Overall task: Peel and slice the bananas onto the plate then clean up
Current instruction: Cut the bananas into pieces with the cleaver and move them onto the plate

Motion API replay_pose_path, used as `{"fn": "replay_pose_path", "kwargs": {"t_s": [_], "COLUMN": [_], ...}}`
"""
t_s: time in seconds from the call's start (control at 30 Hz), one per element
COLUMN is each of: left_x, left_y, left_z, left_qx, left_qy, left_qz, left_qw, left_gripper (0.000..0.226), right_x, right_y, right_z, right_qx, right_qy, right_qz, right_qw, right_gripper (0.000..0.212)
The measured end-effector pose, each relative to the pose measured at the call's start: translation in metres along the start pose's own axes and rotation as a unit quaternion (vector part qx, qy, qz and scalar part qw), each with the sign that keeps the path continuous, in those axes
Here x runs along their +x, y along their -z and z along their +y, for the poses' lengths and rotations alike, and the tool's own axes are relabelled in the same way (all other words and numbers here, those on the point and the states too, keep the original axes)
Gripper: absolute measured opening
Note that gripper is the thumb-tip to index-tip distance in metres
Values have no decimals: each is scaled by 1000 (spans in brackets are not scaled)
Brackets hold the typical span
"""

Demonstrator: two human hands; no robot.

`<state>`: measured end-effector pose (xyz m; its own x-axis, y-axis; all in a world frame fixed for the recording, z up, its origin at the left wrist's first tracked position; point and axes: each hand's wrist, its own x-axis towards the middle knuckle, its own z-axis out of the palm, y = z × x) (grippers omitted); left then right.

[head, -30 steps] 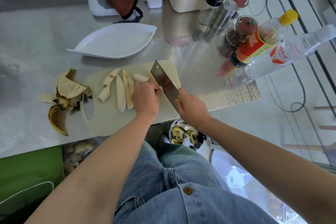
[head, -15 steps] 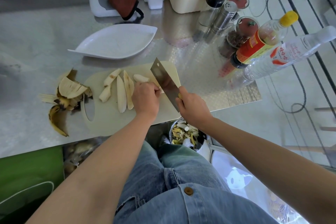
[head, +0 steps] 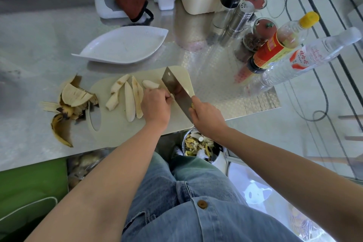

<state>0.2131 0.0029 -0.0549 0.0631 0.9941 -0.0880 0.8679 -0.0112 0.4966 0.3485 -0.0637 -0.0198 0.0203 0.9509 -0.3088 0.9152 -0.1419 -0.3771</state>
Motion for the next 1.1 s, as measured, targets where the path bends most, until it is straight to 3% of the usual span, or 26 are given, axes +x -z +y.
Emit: {"fn": "replay_pose_path", "kwargs": {"t_s": [0.13, 0.67, 0.9, 1.1], "left_x": [0, 3, 1, 1], "left_y": [-1, -9, -9, -11], "left_z": [-1, -3, -5, -5], "left_qx": [-11, -9, -17, -17], "left_qy": [4, 15, 10, 10], "left_qz": [-2, 3, 5, 14], "left_qw": [1000, 1000, 1000, 1000], "left_gripper": [9, 11, 10, 10], "right_x": [-2, -8, -9, -12], "right_y": [1, -5, -1, -2], "right_z": [1, 3, 4, 4], "right_qx": [16, 4, 25, 13], "right_qy": [12, -5, 7, 4], "right_qz": [26, -17, 23, 9], "right_qw": [999, 1000, 999, 1000], "right_gripper": [15, 19, 13, 14]}}
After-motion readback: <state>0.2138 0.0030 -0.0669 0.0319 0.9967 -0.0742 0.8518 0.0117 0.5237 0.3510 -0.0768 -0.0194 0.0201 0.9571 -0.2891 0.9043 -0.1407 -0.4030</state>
